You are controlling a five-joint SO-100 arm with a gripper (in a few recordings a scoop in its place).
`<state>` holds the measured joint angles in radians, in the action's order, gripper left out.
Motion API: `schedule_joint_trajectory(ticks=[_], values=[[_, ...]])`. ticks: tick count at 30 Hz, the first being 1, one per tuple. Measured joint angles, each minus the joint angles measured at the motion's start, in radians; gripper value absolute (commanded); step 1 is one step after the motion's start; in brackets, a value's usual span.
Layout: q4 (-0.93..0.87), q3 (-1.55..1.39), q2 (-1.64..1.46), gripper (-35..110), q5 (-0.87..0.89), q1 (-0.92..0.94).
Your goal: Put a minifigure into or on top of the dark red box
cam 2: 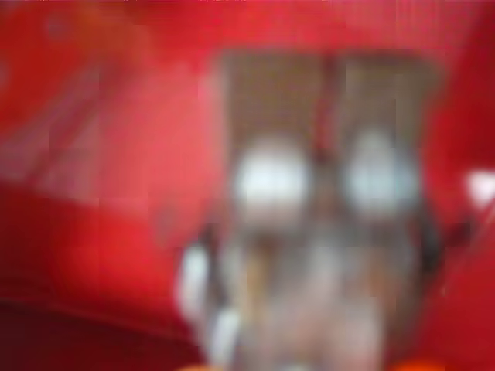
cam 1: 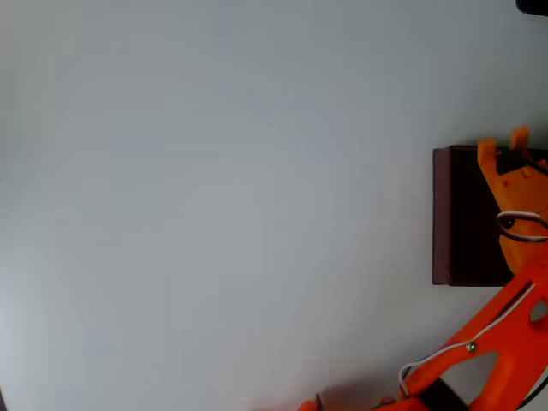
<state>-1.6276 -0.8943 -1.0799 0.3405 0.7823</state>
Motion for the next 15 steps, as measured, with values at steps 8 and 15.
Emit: schedule_joint_trajectory(ticks=[8,15], values=[[-0.133,0.198,0.141,22,-0.048,-0.011],[-0.158,0.046,-0.133,22,-0.149,-0.109]])
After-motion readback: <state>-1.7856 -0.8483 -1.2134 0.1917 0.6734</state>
